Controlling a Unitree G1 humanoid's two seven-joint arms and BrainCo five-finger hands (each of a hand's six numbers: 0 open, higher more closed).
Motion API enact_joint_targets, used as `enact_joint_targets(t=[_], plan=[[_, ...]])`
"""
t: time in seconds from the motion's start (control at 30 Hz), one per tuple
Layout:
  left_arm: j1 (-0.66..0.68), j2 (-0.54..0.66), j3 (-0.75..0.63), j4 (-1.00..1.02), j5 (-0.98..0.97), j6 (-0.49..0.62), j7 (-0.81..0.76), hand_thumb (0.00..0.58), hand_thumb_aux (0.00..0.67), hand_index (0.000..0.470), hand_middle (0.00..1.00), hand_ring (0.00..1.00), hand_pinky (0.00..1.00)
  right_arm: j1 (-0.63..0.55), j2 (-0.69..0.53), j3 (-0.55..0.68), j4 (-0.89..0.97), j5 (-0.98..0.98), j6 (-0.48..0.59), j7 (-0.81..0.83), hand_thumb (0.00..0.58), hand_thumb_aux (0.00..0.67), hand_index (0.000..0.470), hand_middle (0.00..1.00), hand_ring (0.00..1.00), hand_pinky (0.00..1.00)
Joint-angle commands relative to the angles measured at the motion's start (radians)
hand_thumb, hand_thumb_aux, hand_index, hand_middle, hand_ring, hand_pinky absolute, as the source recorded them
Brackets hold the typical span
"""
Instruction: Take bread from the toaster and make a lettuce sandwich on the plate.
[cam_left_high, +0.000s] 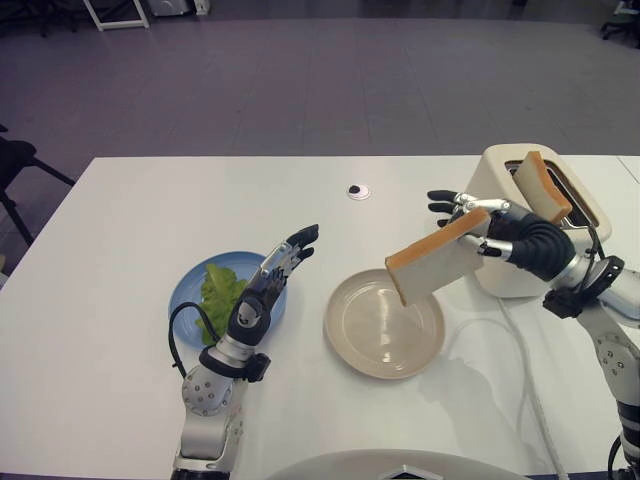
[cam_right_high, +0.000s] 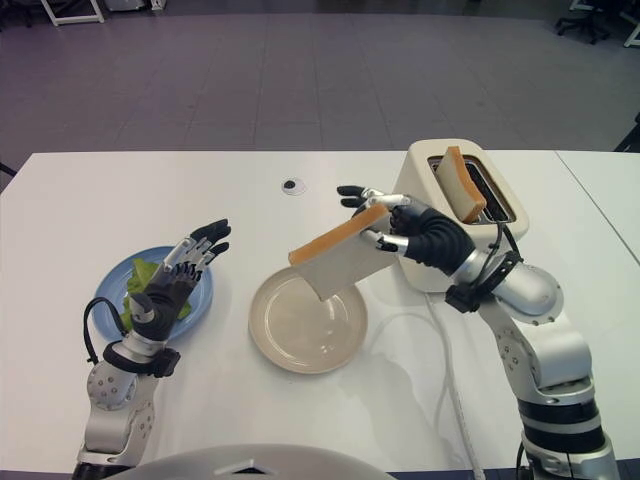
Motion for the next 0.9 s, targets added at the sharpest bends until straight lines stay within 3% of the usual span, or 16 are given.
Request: enact_joint_targets(t=[0.03, 0.17, 0.43, 0.47, 0.5, 0.53, 0.57, 0.6, 0.83, 0.9], plan=[[-0.002, -0.001, -0.003, 0.008, 0.012, 0.009, 0.002, 0.000, 0.000, 0.000, 0.00, 0.00, 0.00, 0.024, 0.014, 0.115, 0.033, -0.095, 0.018, 0.042, 0.580, 0.670, 0.470, 0.00, 0.00, 0.00], [-0.001, 0.001, -0.003, 0.004, 0.011, 0.011, 0.001, 0.000, 0.000, 0.000, 0.00, 0.00, 0.00, 0.011, 0.062, 0.210, 0.116, -0.217, -0.015, 0.039, 0.580, 0.670, 0.470, 0.00, 0.00, 0.00], [0.009, 0.008, -0.003, -0.020, 0.031, 0.004, 0.003, 0.000, 0.000, 0.000, 0.00, 0.00, 0.00, -0.045, 0.152, 0.275, 0.320, -0.408, -0.124, -0.009, 0.580, 0.670, 0.470, 0.00, 0.00, 0.00], [0.014, 0.010, -0.001, -0.028, 0.039, 0.002, 0.005, 0.000, 0.000, 0.000, 0.00, 0.00, 0.00, -0.051, 0.161, 0.287, 0.340, -0.435, -0.146, -0.013, 0.573, 0.599, 0.420, 0.00, 0.00, 0.00], [0.016, 0.016, 0.012, -0.045, 0.060, 0.006, 0.016, 0.000, 0.000, 0.000, 0.00, 0.00, 0.00, -0.054, 0.173, 0.296, 0.353, -0.456, -0.163, -0.019, 0.527, 0.468, 0.328, 0.00, 0.00, 0.00], [0.015, 0.021, 0.028, -0.066, 0.074, 0.018, 0.029, 0.000, 0.000, 0.000, 0.00, 0.00, 0.00, -0.057, 0.181, 0.303, 0.364, -0.475, -0.180, -0.025, 0.472, 0.381, 0.267, 0.00, 0.00, 0.00], [0.013, 0.029, 0.051, -0.086, 0.087, 0.037, 0.044, 0.000, 0.000, 0.000, 0.00, 0.00, 0.00, -0.059, 0.190, 0.308, 0.370, -0.492, -0.195, -0.032, 0.281, 0.189, 0.133, 0.00, 0.00, 0.00], [0.009, 0.042, 0.079, -0.104, 0.106, 0.060, 0.060, 0.000, 0.000, 0.000, 0.00, 0.00, 0.00, -0.059, 0.196, 0.310, 0.373, -0.508, -0.210, -0.038, 0.000, 0.000, 0.000, 0.00, 0.00, 0.00], [0.043, 0.213, 0.307, -0.206, 0.267, 0.190, 0.077, 0.000, 0.000, 0.000, 0.00, 0.00, 0.00, -0.064, 0.214, 0.266, 0.351, -0.536, -0.259, -0.060, 0.000, 0.000, 0.000, 0.00, 0.00, 0.00], [0.081, 0.298, 0.362, -0.175, 0.450, 0.179, 0.084, 0.000, 0.000, 0.000, 0.00, 0.00, 0.00, -0.057, 0.215, 0.238, 0.336, -0.521, -0.271, -0.064, 0.000, 0.000, 0.000, 0.00, 0.00, 0.00]])
